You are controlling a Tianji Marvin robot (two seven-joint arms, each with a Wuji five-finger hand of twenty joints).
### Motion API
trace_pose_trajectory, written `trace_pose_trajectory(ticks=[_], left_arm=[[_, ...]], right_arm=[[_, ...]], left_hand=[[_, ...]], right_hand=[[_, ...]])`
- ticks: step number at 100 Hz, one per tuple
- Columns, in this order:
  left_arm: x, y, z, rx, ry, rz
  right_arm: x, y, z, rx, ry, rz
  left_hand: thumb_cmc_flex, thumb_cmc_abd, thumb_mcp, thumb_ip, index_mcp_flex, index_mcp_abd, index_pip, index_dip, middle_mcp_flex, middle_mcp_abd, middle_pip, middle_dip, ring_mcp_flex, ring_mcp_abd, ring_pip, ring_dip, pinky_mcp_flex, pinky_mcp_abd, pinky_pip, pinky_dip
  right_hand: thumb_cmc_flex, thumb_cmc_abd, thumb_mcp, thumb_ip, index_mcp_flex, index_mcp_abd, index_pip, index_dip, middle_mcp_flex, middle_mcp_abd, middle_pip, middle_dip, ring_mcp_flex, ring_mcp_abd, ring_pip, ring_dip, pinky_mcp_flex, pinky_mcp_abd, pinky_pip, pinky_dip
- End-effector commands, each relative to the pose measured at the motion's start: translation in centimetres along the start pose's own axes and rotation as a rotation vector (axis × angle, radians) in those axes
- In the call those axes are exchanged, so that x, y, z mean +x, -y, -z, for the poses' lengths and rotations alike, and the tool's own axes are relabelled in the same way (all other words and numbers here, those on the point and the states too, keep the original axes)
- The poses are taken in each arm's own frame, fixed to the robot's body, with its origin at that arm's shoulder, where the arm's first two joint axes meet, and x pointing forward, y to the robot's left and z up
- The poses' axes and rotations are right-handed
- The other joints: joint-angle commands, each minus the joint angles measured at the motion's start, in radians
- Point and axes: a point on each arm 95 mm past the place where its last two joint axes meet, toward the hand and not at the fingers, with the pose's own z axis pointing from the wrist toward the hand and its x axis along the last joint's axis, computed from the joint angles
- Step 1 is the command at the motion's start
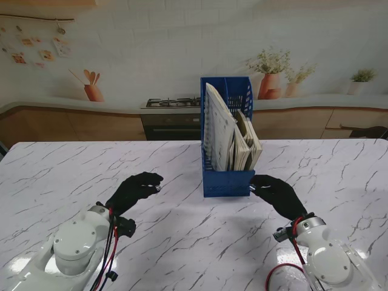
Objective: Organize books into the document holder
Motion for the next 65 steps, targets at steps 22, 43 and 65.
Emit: trace_pose_trajectory(ticks=[22, 43, 65], left_arm=[[-0.17, -0.67, 0.31, -0.009, -0.008, 0.011], [-0.28, -0.65, 0.36, -0.008, -0.001, 0.016], [-0.2, -0.47, 0.44, -0.004, -0.001, 0.016]], right_arm=[[0.19, 0.8, -0.32, 0.027, -0.017, -0.029], [0.18, 0.96, -0.42, 0.033, -0.016, -0.041], [0.15, 1.12, -0.46, 0.037, -0.019, -0.046]], left_hand=[[0.003, 0.02, -0.014, 0.021, -0.012, -0.027, 0.01, 0.01, 0.005, -0.03, 0.013, 0.004, -0.004, -0.014, 0.001, 0.01, -0.004, -0.009, -0.007, 0.02], [0.006, 0.019, -0.015, 0.02, -0.01, -0.027, 0.011, 0.011, 0.005, -0.028, 0.013, 0.004, -0.003, -0.014, 0.001, 0.01, -0.006, -0.009, -0.008, 0.021], [0.006, 0.021, -0.017, 0.02, -0.012, -0.029, 0.011, 0.011, 0.004, -0.031, 0.013, 0.004, -0.003, -0.014, 0.001, 0.01, -0.006, -0.009, -0.009, 0.022]], right_hand=[[-0.026, -0.009, 0.009, 0.035, 0.009, -0.034, 0.007, 0.028, -0.012, -0.034, 0.012, 0.009, 0.004, -0.039, 0.007, 0.004, -0.018, 0.038, -0.02, -0.004], [-0.038, -0.014, 0.019, 0.035, 0.015, -0.043, 0.012, 0.029, 0.0, -0.038, 0.009, 0.006, 0.016, -0.04, 0.007, 0.004, -0.015, 0.043, -0.021, -0.005], [-0.048, -0.019, 0.035, 0.033, 0.021, -0.039, 0.014, 0.028, 0.011, -0.032, 0.006, 0.006, 0.025, -0.035, 0.007, 0.005, -0.011, 0.053, -0.016, -0.003]])
